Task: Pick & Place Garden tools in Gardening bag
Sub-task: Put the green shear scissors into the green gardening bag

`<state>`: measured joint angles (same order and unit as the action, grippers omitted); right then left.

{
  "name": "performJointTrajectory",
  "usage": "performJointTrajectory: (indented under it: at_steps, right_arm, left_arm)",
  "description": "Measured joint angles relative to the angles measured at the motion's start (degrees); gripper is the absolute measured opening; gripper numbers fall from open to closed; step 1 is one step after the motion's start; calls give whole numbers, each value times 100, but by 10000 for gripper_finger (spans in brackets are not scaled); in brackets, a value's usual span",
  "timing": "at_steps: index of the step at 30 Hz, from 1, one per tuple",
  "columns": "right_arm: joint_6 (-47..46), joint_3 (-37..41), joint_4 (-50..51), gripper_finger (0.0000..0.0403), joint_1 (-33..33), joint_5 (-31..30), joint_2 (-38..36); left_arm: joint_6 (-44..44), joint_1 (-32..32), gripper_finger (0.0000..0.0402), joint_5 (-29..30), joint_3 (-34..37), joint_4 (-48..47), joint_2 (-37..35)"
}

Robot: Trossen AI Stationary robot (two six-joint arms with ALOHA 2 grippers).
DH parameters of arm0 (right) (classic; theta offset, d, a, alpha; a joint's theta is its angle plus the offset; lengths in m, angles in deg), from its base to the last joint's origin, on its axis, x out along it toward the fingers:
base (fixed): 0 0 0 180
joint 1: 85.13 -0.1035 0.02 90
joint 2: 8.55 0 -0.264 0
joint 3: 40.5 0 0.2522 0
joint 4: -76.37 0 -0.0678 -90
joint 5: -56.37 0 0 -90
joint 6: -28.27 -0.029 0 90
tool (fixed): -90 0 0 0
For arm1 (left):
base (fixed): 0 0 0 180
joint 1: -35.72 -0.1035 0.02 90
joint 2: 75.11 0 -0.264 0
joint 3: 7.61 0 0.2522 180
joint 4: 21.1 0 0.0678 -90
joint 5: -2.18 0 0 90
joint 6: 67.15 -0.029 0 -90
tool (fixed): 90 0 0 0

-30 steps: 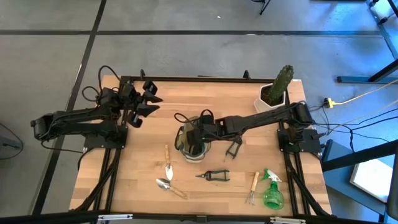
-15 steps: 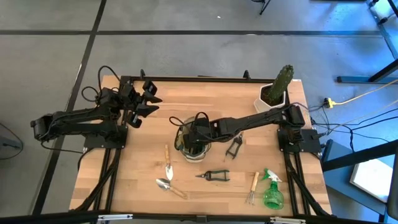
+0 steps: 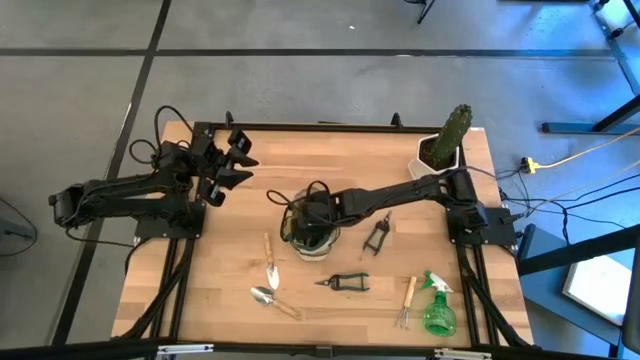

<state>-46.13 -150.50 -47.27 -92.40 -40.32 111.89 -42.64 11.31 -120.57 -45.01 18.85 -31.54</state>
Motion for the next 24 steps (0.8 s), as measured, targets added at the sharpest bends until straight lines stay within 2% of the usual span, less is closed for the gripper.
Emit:
performJointTrajectory:
  at_steps: [11, 24]
  right_arm:
    - [227, 0, -41, 51, 85, -102, 64]
    - [483, 0, -34, 51, 96, 386, 256]
  left_arm:
    - [2, -2, 129, 4, 0, 0, 0]
    - [14, 0, 129, 6, 0, 0, 2]
